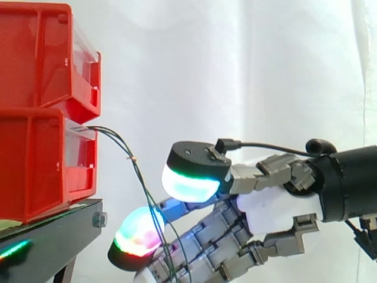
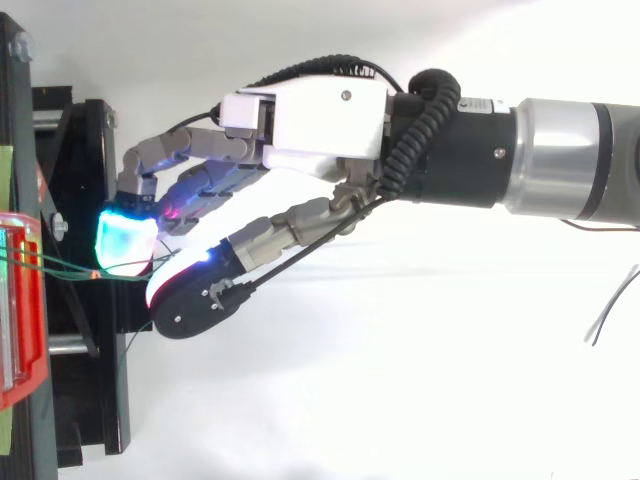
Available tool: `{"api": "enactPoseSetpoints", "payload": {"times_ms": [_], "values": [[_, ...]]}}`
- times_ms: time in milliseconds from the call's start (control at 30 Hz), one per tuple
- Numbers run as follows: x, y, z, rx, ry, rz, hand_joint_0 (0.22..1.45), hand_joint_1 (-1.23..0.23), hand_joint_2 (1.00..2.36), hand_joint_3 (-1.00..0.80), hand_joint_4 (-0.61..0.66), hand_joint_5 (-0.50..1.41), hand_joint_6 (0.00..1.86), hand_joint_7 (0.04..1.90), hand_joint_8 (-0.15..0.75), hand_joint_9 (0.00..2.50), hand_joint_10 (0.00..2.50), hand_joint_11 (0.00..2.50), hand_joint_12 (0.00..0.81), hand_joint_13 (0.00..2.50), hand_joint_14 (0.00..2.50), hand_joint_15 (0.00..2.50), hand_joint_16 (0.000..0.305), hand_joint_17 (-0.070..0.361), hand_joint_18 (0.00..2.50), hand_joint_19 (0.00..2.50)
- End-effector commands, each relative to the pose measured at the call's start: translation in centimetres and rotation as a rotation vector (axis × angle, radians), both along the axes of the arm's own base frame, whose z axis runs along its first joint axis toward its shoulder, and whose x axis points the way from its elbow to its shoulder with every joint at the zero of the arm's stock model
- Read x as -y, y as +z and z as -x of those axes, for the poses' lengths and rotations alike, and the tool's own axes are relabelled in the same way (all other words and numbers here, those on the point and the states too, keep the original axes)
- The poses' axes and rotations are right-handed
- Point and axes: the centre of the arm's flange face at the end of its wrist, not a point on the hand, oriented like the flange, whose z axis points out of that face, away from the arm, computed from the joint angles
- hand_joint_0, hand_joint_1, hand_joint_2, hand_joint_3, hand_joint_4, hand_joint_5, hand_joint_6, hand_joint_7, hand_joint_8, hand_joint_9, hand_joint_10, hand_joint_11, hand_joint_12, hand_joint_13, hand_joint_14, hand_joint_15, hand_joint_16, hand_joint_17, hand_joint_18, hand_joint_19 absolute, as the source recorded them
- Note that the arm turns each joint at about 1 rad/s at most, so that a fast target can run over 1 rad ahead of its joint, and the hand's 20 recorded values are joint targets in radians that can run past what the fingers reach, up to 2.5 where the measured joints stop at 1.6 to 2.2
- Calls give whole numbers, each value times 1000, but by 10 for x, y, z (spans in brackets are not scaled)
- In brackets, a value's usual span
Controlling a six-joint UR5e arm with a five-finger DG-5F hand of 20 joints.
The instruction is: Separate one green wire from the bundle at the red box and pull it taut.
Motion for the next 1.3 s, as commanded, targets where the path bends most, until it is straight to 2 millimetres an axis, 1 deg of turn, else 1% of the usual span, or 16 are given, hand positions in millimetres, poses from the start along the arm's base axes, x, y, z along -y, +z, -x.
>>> {"api": "enactPoseSetpoints", "payload": {"times_ms": [0,200,467,567,633,733,1067,1167,1200,1267], "values": [[-2,10,-3,3,6,10,549,-674,1000,-500,274,-140,503,1103,308,648,2,73,372,619,5,163,39,87,362,190],[-6,27,-6,1,11,13,551,-674,1000,-500,280,-136,503,1120,308,650,0,76,372,625,5,168,38,86,364,187],[-8,26,-3,-32,22,10,555,-672,1000,-500,268,-127,502,1201,311,658,2,85,374,634,5,171,38,86,370,190],[-7,30,-2,-35,24,10,559,-674,1000,-500,260,-123,502,1219,308,660,0,82,375,638,5,171,38,86,373,196],[-8,36,-2,-35,24,10,561,-676,1000,-500,263,-122,502,1221,305,661,3,82,375,640,5,169,39,87,382,206],[-9,37,-2,-35,20,9,563,-677,1000,-500,267,-121,502,1228,308,664,2,82,375,640,5,172,38,87,383,206],[-17,37,-4,-26,24,-12,563,-678,1000,-500,258,-121,502,1226,309,664,2,89,378,644,6,175,39,87,389,206],[-19,32,-4,-22,20,-18,564,-678,1000,-500,262,-121,502,1225,309,665,0,90,377,646,6,173,39,87,391,213],[-20,25,-4,-17,18,-26,563,-678,1000,-500,262,-121,502,1226,309,665,2,89,377,645,6,179,39,87,391,213],[-23,20,-6,15,15,-43,564,-677,1000,-500,252,-121,502,1223,309,667,2,83,378,646,6,176,39,87,394,206]]}}
